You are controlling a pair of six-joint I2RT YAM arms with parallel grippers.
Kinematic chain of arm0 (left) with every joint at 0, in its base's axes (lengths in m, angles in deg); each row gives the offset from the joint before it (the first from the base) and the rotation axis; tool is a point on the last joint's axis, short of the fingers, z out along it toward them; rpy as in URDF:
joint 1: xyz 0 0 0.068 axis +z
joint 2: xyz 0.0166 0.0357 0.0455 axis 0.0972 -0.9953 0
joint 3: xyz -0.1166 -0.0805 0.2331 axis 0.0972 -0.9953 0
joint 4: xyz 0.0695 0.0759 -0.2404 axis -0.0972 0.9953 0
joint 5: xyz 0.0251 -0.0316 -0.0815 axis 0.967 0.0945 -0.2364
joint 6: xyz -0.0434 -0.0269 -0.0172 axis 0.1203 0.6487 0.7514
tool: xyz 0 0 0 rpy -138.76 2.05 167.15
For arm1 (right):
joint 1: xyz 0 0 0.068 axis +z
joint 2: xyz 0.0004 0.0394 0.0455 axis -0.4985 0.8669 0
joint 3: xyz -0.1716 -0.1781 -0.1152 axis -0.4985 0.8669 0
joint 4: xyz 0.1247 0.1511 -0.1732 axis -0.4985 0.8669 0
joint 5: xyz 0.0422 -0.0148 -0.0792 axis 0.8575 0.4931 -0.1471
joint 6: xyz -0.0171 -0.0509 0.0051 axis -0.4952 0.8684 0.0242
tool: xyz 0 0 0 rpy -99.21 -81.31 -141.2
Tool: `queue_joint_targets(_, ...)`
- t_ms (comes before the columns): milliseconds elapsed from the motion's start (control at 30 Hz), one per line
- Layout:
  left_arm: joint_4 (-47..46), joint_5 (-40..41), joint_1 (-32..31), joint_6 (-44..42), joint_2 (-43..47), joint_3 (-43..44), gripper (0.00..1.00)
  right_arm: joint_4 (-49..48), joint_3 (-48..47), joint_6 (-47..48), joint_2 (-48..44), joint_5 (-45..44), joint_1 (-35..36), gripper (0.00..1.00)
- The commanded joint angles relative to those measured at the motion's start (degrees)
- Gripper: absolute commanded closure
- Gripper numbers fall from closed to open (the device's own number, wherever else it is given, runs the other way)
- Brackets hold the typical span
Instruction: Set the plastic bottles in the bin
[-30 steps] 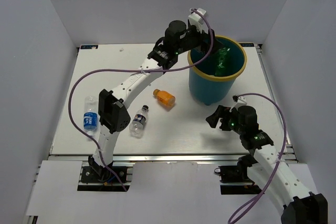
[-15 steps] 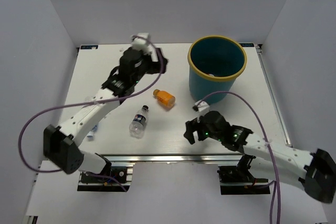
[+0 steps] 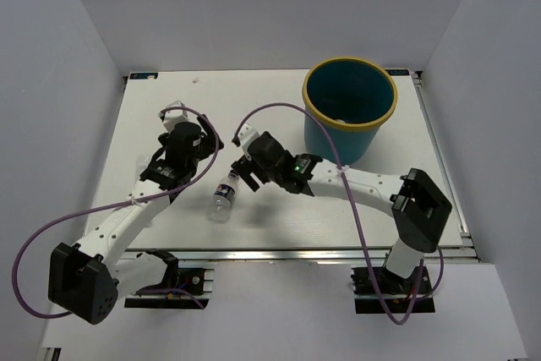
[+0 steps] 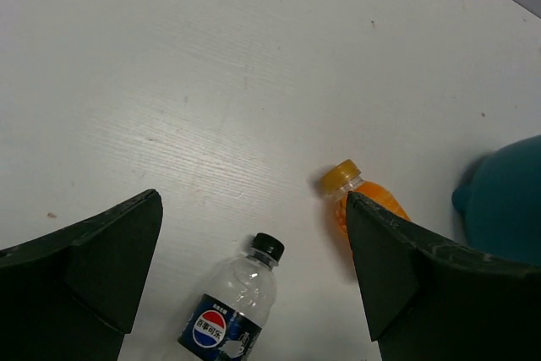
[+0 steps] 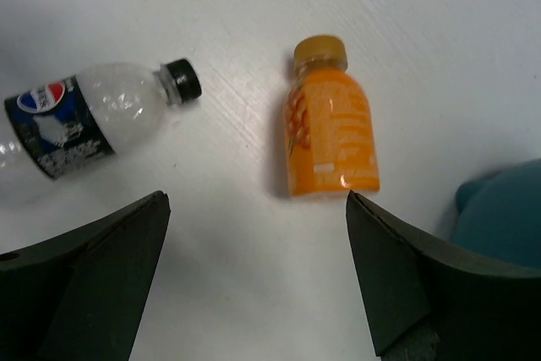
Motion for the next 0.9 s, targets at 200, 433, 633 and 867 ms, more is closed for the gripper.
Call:
queue_joint_targets(200, 2.35, 3.52, 0.72, 4.75, 5.25, -3.49, 0.02, 2.87, -14.60, 8.71, 13.54, 16.83, -10.39, 0.11)
queue_joint_targets(433, 3.67, 4.58, 0.89, 5.18, 4.38, -2.88, 0.02, 2.70, -13.40, 4.69, 19.37, 19.47, -14.87, 0.11)
queue_joint_targets(633, 2.79, -0.06, 0.89, 4.31, 3.24, -2.09, 0.02, -0.90, -9.61, 3.44, 19.20, 20.53, -15.40, 0.25)
queue_joint_targets(867, 4.64, -1.31, 0.89, 5.18, 4.02, -1.91, 0.02, 1.38, -14.43, 2.74, 13.40, 22.20, -15.31, 0.57)
